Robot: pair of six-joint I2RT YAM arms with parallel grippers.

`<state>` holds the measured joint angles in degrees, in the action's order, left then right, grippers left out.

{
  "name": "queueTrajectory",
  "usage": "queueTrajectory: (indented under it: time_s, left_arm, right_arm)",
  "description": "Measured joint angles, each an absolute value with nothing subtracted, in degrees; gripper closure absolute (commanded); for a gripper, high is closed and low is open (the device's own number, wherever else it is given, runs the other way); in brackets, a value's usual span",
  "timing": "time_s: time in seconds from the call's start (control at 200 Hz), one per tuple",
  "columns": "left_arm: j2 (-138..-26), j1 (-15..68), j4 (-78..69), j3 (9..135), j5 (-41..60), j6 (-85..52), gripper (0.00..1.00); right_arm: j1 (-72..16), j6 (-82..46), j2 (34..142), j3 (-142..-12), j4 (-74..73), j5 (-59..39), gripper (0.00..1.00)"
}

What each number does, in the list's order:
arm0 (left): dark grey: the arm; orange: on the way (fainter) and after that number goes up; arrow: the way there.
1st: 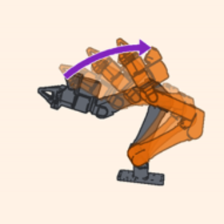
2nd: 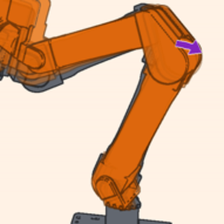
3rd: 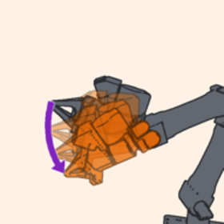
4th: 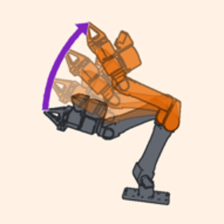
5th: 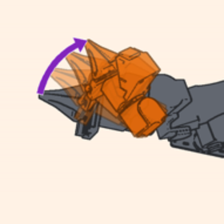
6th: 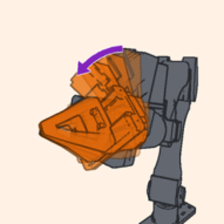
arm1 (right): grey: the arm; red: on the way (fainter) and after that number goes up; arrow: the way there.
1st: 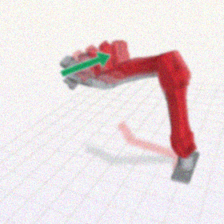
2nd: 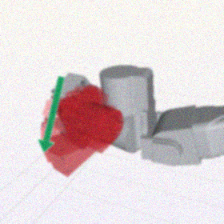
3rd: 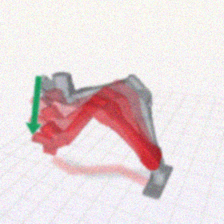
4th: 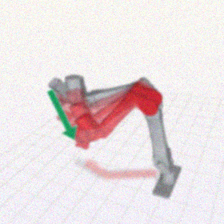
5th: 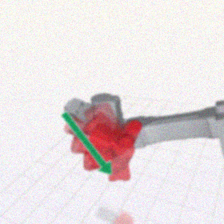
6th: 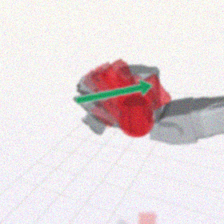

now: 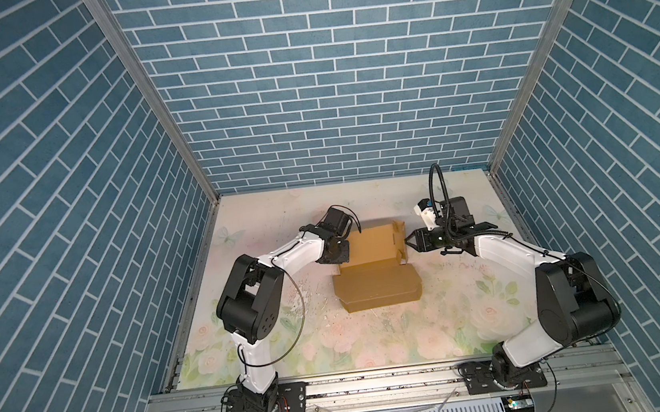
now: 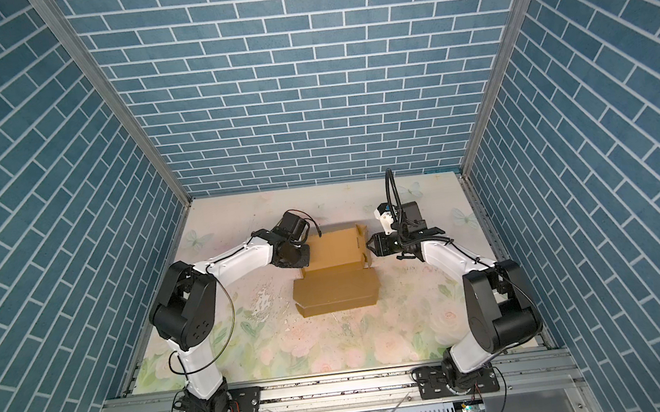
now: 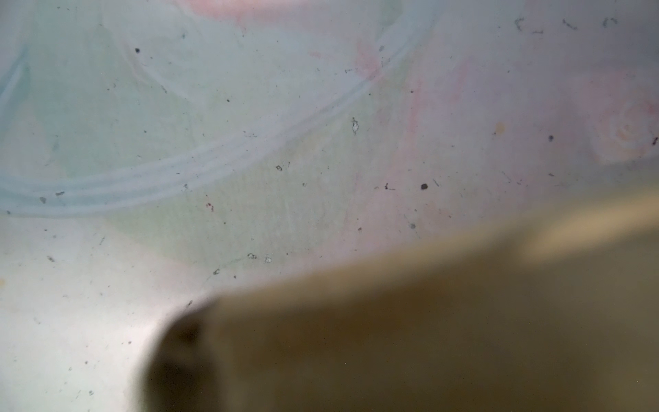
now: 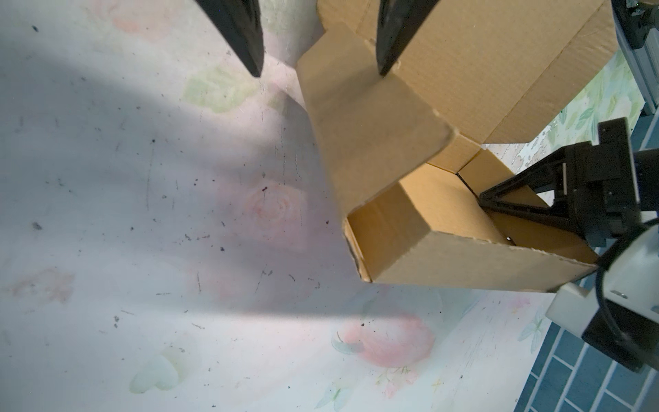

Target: Fold the paper box

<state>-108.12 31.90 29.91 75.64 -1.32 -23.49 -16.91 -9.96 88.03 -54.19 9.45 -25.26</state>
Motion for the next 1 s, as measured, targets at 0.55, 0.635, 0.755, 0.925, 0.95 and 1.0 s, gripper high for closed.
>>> queueTrajectory:
  time_s: [0.55,0.635,0.755,0.925,0.95,1.0]
  left_arm:
    - [-108.1,31.9,30.8,76.1,-1.6,-23.3,0.86]
    - [-108.3,31.9,31.2,76.5,-1.7,-23.3,0.86]
    - [-108.5,31.9,31.3,76.8,-1.7,-23.3,0.86]
    - [-109.0,31.9,31.8,77.5,-1.7,-23.3,0.86]
    - [-109.1,31.9,31.9,77.7,-1.7,-23.3,0.86]
    - [-109.4,31.9,31.9,78.0,-1.7,-23.3,0.86]
  right_arm:
    - [-14.7,-8.4,91.8,-54.0,8.8,-29.9,0.49]
    - [-14.7,-8.1,92.2,-54.0,8.7,-31.3,0.49]
    - [-14.7,-7.4,92.4,-54.2,8.3,-33.2,0.50]
    - [-14.7,-7.1,94.4,-55.1,7.8,-35.2,0.52]
    - [-14.8,-7.1,94.8,-55.3,7.9,-35.5,0.52]
    - [-14.9,-7.1,95.6,-55.8,7.7,-36.0,0.53]
